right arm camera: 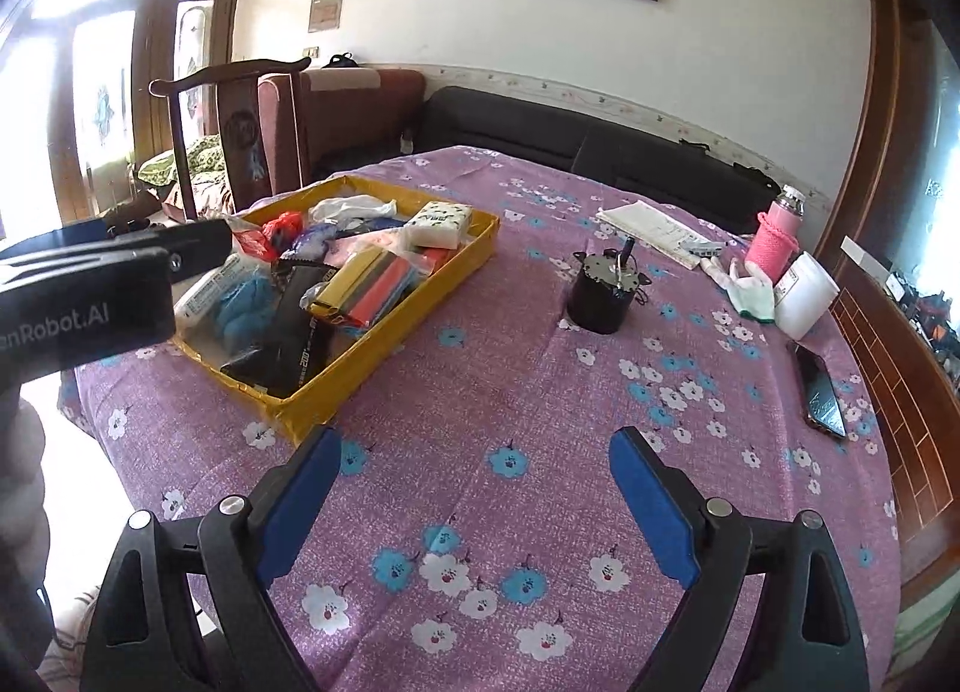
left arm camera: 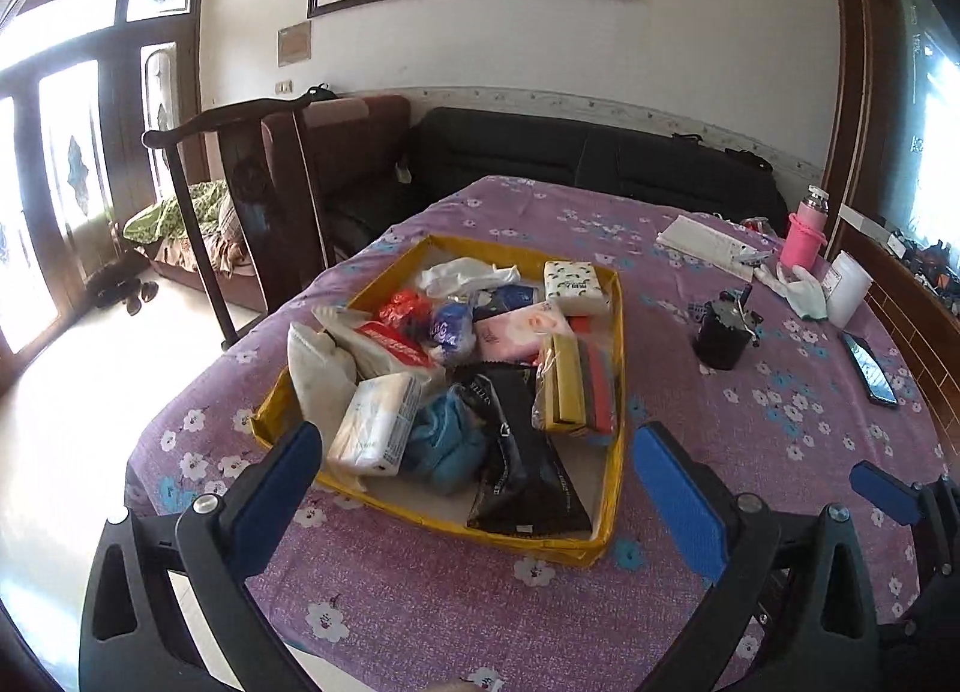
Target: Organize soft objects
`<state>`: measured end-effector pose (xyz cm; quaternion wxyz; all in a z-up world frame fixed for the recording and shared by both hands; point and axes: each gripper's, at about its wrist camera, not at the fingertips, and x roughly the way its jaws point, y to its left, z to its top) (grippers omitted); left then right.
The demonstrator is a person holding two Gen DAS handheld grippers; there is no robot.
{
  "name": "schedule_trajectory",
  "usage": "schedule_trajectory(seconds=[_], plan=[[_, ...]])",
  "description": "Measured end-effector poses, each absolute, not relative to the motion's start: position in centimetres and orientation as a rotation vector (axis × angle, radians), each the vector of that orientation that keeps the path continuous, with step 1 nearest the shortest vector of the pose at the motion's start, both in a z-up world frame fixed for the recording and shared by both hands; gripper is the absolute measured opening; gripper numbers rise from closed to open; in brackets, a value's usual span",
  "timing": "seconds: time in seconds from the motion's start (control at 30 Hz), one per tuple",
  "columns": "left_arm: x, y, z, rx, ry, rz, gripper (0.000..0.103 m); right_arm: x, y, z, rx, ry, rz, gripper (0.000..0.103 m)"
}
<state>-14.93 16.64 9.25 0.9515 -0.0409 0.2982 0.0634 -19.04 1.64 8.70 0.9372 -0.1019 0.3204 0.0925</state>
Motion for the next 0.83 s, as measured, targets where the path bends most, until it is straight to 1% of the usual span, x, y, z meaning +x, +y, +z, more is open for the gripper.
schedule_trajectory(seconds=[0.6,0.83], plan=[[-12.8,19.6,7.5,-0.122,0.671,0.140,0.103,-16.4,5.7,8.4,-0.293,0.674,0.226,0.094],[-12.5,20.0,7.4,-0.124,0.683,0.137,0.103,-16.1,5.6,8.6,-0.291,0.672,0.224,0.094]])
